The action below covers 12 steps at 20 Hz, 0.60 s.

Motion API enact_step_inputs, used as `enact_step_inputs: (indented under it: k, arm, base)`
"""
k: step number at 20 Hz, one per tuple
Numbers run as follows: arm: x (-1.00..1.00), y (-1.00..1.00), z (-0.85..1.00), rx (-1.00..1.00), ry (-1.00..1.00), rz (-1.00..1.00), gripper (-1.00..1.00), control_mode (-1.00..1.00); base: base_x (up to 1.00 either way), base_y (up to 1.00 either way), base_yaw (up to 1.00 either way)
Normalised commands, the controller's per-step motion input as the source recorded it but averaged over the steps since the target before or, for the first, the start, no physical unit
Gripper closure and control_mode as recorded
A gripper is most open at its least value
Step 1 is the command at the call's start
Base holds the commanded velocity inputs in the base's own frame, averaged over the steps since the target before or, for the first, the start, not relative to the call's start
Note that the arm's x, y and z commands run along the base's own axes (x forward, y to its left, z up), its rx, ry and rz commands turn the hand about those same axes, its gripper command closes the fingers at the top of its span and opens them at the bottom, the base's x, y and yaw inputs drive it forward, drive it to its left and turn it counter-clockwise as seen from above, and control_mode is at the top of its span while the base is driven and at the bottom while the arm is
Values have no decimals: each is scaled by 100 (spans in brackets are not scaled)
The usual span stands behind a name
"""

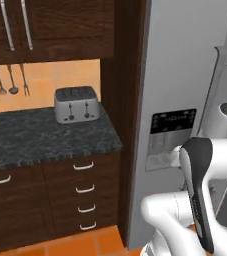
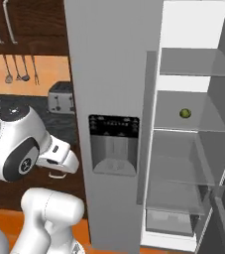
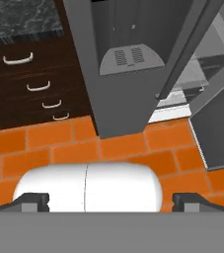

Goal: Place one lime and one fish in each tupperware on the nearby counter, to pack two identical lunches.

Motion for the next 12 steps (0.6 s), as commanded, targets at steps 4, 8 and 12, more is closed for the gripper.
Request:
enact_step_inputs:
  k: [4, 8, 12]
  arm:
    - [0, 0, 0, 0, 0, 0, -100, 100]
    - [0, 0, 0, 0, 0, 0, -100, 100]
    - [0, 0, 0, 0, 0, 0, -100, 100]
  base:
    - [-22, -68, 38]
    - [-15, -63, 2]
    - [0, -52, -1]
